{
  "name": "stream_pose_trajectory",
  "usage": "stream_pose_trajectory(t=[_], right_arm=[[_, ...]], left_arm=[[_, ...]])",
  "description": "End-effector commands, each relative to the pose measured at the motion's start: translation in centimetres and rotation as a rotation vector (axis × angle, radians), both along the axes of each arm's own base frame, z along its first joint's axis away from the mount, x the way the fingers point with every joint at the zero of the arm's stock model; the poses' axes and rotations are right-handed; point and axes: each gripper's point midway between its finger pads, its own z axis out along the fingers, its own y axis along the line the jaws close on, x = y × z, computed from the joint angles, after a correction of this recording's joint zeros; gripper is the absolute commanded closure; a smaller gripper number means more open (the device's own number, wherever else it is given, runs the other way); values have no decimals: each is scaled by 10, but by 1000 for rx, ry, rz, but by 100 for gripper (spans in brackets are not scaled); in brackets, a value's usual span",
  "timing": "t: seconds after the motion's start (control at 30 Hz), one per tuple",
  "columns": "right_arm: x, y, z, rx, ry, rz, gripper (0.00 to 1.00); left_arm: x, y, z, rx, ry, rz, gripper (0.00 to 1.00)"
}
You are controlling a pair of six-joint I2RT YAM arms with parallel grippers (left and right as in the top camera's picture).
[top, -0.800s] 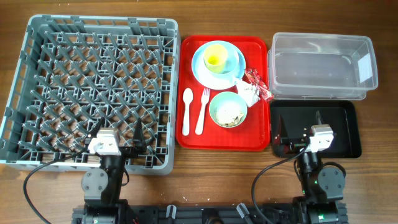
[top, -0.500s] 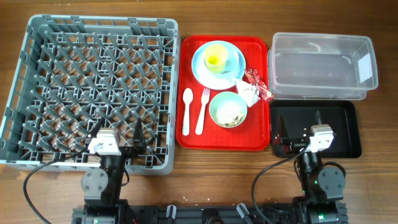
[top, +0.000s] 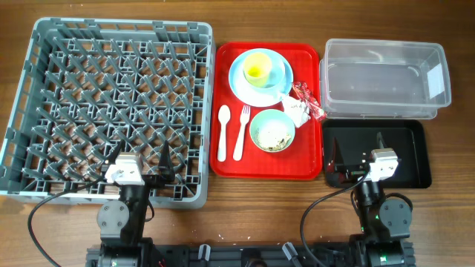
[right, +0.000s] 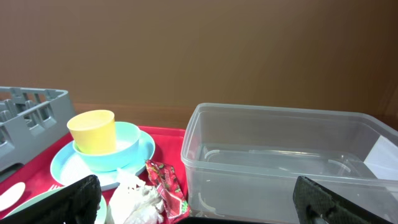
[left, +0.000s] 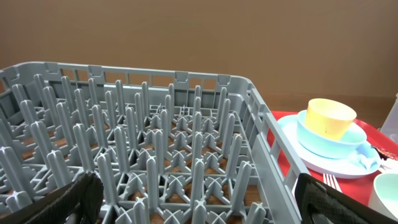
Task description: Sort waste into correct bins and load items into the dishwasher rack
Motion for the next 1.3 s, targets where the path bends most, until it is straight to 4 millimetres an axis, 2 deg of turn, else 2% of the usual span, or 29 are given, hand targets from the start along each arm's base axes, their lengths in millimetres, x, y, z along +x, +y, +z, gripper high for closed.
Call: stream_pose_trajectory(t=[0.0,1.27], right_arm=[[0,2,2,-9,-11,10,0],[0,2,2,-9,-11,10,0]], left_arm=[[0,-4,-2,11,1,-21,0],[-1,-11,-1,8,-2,-64,0]])
